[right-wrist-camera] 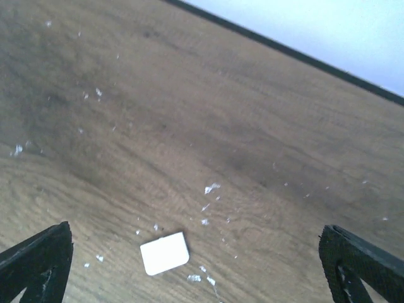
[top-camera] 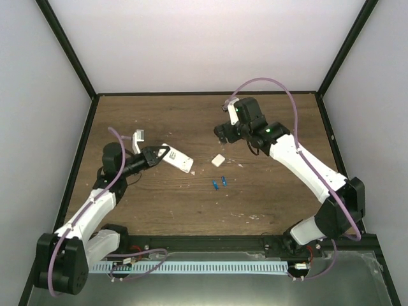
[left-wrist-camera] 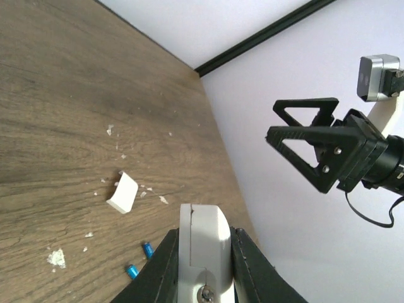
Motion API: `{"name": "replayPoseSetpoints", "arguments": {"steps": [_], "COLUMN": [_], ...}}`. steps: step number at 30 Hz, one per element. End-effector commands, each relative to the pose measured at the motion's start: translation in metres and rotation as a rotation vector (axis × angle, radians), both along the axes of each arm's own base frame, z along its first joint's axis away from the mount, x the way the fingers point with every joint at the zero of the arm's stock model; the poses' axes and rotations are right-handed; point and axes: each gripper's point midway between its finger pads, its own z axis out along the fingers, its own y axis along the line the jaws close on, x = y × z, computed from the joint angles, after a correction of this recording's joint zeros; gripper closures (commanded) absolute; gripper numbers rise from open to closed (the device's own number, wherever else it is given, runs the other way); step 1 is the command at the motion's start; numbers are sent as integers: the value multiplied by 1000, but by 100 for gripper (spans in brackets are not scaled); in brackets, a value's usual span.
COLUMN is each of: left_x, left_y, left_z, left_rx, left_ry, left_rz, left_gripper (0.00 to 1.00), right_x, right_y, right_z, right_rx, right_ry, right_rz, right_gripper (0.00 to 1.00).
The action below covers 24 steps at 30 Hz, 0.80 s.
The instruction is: Load the batteries into the remote control
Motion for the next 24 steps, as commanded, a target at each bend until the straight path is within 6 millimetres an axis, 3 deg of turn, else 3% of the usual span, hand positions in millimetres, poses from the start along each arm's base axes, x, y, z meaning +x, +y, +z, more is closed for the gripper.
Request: {"name": "replayPoseSetpoints", "arguments": {"steps": [1, 5, 8, 11, 17, 24], "left_x": [-8, -15, -18, -20, -19, -19], "left_y": [7, 20, 27, 28, 26, 27], "left_z": [19, 16, 3, -14, -23, -25], "left_rx": [-108, -129, -131, -138, -133, -185], "left_ry": [-43, -24, 29, 80, 86, 81], "left_rz": [60, 155, 211, 226, 239, 264], "left_gripper": [100, 100, 100, 100, 100, 100], "right_x": [2, -19, -41, -54, -60, -72], "right_y": [-12, -5, 0, 5, -3, 0], "right_z": [16, -28, -69, -94, -133, -167], "right_rx": [19, 30, 83, 143, 82, 47], "right_ry": [40, 265, 400, 457, 522, 618], "right_rz": [-103, -112, -116, -114, -147, -118], "right_gripper": [2, 12, 17, 22, 30, 50]}}
